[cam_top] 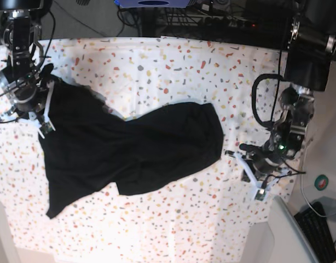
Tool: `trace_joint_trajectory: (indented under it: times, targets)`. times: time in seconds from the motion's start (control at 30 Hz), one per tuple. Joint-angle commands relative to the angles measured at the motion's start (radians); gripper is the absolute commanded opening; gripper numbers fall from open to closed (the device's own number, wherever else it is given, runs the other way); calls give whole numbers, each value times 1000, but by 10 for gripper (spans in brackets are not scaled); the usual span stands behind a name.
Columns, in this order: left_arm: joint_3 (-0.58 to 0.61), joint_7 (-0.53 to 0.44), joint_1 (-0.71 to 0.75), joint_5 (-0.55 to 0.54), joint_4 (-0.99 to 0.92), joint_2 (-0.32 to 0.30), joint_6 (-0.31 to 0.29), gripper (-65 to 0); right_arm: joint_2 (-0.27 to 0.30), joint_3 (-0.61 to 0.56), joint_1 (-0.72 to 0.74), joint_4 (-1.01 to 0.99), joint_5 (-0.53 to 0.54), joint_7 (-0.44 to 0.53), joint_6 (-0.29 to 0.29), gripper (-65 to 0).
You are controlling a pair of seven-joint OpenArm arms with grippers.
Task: Layout the t-shirt on the table in an organized manner, then fold the t-shirt properly
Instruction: 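Grasp the shirt hem with the left gripper and pull it away from the right gripper, then grasp the shirt's two corners with both grippers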
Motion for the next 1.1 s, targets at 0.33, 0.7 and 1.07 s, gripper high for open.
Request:
trace_joint_trajectory:
  times: [0.33,0.7,1.07]
  targets:
    - [-267,80,356,0,269,167,0,-513,-118,5,-33,22,-11,11,-4,-650]
    - [-271,77,405,-2,203,291,0,-237,-140,5,-41,40,-5,19,-2,-303]
    - [-262,16,333,-2,7,316,0,-482,-158,309,-77,160,602,11,-2,-302]
